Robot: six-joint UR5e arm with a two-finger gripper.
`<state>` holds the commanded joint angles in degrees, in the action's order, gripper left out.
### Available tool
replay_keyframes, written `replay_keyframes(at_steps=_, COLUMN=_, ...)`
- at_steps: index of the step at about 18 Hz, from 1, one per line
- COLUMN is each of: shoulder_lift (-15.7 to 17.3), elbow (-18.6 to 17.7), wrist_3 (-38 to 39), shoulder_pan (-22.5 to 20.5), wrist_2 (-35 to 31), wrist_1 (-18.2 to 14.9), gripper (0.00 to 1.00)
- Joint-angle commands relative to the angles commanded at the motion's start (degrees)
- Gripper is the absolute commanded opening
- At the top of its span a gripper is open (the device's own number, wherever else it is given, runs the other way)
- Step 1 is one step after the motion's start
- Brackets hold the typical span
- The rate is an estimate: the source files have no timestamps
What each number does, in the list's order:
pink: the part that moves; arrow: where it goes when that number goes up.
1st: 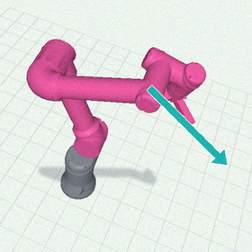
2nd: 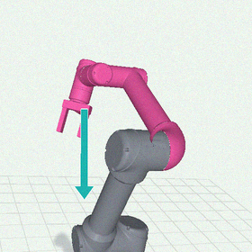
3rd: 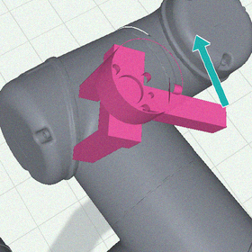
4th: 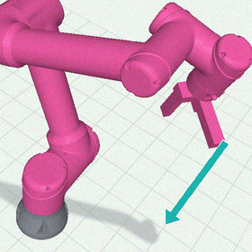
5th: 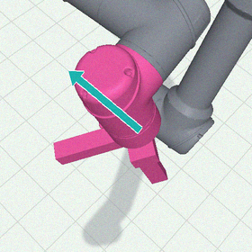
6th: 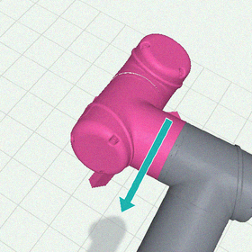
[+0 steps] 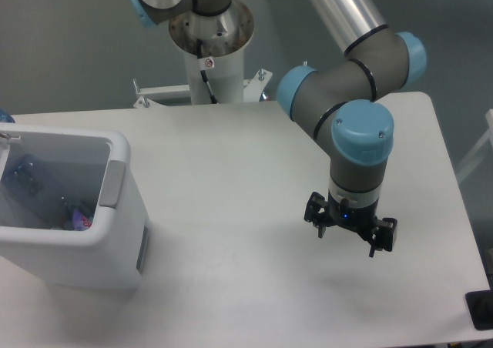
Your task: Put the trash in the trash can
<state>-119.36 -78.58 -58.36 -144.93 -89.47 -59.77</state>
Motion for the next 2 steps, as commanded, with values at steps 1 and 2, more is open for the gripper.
replay_keyframes(at_steps=1, shoulder_lift=0.00, elbow=-0.09, wrist_3=0.00, shoulder_pan=0.00, wrist_2=0.09, wrist_1=-0.09, gripper=1.00)
replay_keyframes(at_steps=2, shoulder_lift=0.00, elbow=-0.09, wrist_3=0.00, shoulder_pan=0.00, wrist_2=0.00, wrist_1=0.00, gripper=1.00)
